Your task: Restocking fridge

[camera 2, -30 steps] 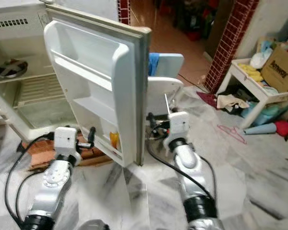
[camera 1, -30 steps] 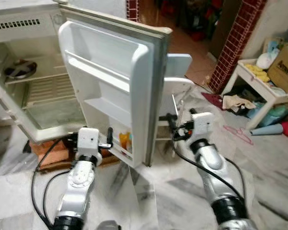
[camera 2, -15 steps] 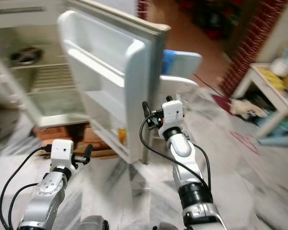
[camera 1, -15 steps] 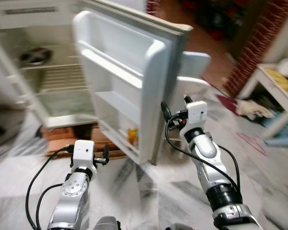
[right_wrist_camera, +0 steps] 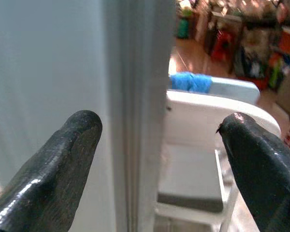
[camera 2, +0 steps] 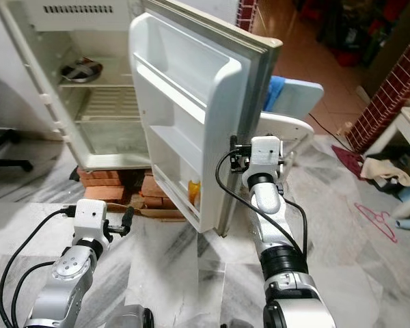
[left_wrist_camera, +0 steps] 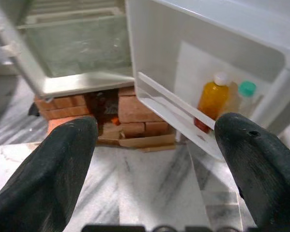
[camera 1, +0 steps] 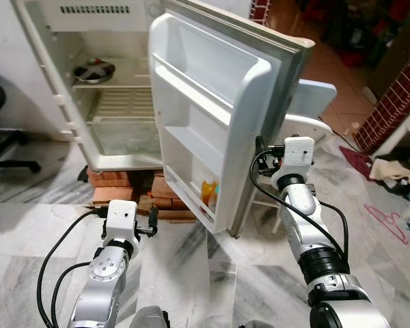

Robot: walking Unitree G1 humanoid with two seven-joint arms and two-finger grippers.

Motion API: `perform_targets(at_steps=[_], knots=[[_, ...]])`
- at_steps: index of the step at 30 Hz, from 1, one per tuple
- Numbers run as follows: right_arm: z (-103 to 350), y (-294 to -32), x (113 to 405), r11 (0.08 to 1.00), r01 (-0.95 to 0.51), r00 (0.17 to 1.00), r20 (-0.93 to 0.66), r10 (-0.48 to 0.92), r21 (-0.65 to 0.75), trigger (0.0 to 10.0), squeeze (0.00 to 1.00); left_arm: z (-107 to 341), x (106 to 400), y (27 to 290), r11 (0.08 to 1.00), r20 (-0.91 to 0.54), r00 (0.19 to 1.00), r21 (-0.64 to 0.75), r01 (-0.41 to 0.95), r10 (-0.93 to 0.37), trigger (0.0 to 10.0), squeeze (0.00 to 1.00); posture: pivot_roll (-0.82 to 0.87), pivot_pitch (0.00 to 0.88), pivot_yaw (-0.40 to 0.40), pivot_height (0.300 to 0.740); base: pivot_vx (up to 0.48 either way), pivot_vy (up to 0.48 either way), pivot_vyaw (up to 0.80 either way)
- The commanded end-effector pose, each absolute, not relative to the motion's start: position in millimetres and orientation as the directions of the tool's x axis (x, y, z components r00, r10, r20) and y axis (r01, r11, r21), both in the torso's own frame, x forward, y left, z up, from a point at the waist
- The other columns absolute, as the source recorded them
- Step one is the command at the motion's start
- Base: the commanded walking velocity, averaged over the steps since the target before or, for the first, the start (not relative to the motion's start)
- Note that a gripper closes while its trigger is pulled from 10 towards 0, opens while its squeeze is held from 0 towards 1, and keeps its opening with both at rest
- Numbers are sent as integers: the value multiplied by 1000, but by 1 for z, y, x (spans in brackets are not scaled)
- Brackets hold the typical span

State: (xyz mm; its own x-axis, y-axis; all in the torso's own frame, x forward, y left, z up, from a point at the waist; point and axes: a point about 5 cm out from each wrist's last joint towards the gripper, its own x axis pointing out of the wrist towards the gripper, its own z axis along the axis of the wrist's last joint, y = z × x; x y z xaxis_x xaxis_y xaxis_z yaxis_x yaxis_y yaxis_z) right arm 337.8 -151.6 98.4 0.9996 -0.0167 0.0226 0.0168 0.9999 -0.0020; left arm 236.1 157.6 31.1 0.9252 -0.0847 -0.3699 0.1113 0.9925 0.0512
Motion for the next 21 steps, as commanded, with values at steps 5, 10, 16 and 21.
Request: perform_targets(at_steps=[5,10,16,21], knots=[[129,-130,364,995,12,997,73,-20,104,10000,0,33,241,154,987,-373,921,70,143,-107,10000,0,24,0,-18,740,0,0,0],[148,-105,373,976,-97,991,112,76,195,10000,0,34,242,152,985,-371,922,76,155,-116,10000,0,27,0,-21,740,0,0,0],[159,-59,361,837,-454,889,218,403,305,10000,0,34,242,151,984,-374,920,82,155,-114,10000,0,36,0,-25,740,0,0,0],[160,-37,328,607,-714,699,313,643,347,10000,0,34,240,151,984,-375,920,82,156,-115,10000,0,35,0,-25,740,0,0,0]])
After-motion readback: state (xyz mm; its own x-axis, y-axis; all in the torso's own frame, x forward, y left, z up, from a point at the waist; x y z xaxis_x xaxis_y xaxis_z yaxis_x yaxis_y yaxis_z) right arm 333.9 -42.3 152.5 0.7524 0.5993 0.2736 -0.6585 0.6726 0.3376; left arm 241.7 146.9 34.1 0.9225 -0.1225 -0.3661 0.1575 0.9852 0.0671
